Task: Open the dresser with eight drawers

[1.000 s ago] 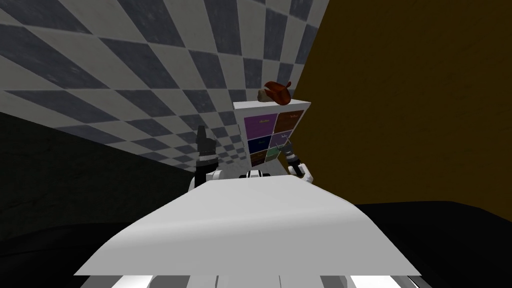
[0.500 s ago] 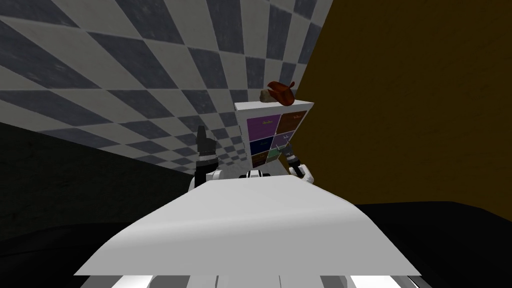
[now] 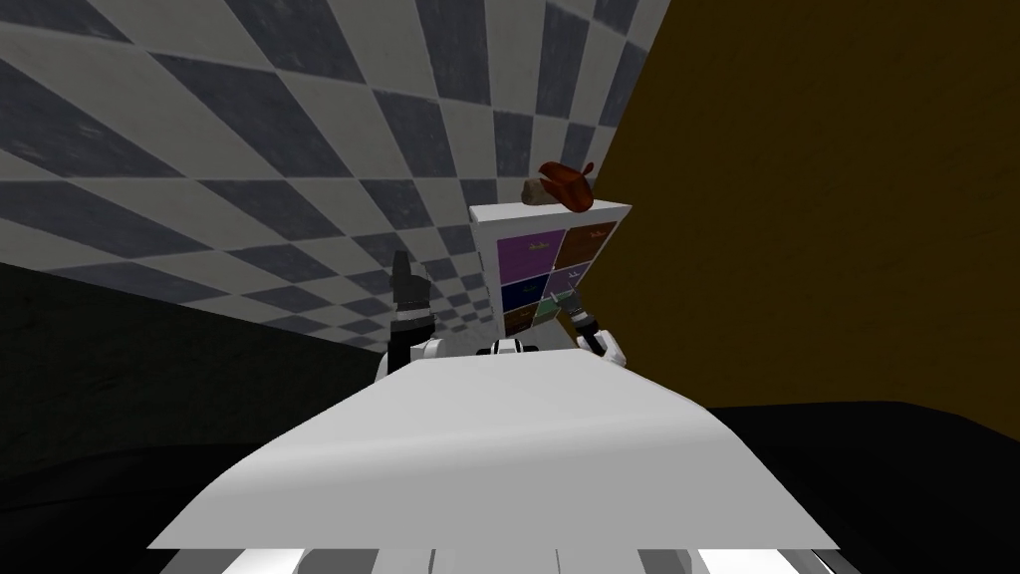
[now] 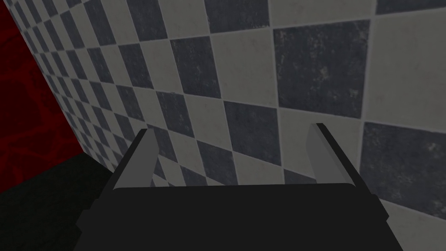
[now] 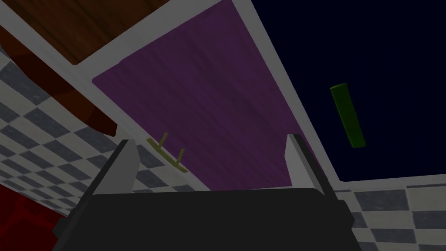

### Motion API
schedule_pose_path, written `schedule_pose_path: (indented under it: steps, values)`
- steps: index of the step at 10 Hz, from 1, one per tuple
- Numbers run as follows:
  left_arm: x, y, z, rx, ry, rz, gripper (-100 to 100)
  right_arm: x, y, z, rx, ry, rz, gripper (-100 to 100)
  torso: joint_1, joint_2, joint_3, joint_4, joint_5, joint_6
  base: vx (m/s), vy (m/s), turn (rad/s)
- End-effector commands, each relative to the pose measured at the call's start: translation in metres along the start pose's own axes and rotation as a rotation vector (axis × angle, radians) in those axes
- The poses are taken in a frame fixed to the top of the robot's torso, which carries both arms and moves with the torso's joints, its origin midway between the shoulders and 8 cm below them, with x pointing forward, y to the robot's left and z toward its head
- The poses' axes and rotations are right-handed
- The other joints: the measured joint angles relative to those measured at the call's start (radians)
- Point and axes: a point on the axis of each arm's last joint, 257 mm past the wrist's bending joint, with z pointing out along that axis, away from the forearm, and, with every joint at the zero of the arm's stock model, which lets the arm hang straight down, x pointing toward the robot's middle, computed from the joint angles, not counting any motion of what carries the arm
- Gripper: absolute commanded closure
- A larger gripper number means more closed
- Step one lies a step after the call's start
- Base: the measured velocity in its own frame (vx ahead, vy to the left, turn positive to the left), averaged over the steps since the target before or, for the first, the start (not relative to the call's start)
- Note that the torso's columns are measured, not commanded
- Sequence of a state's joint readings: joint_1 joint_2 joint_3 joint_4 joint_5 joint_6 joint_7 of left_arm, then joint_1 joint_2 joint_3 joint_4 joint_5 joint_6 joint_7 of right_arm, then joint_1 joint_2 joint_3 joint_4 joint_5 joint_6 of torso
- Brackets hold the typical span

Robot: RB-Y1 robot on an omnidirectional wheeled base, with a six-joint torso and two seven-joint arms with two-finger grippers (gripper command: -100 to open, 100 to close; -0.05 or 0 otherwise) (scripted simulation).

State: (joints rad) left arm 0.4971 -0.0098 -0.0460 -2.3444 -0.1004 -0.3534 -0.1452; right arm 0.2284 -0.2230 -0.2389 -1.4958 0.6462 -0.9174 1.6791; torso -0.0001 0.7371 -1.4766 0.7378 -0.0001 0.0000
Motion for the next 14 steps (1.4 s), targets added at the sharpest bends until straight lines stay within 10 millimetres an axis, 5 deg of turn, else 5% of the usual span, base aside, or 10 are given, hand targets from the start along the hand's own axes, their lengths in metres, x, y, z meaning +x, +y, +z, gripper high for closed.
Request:
schedule_pose_path:
  steps: [1,9,14]
  values:
    - [0.000,0.000,0.000,0.000,0.000,0.000,0,0.008,0.013,-0.009,-0.027,0.020,-0.075,-100,-0.001,0.001,0.001,0.000,0.000,0.000,0.044,0.044,-0.028]
    - [0.000,0.000,0.000,0.000,0.000,0.000,0,0.020,0.046,-0.027,-0.080,0.067,-0.241,-100,0.000,0.000,0.000,0.000,0.000,0.000,0.045,0.044,-0.019]
    - [0.000,0.000,0.000,0.000,0.000,0.000,0,0.009,0.088,-0.033,-0.076,0.125,-0.264,-100,0.000,0.001,0.000,0.000,0.000,0.000,0.045,0.041,-0.014]
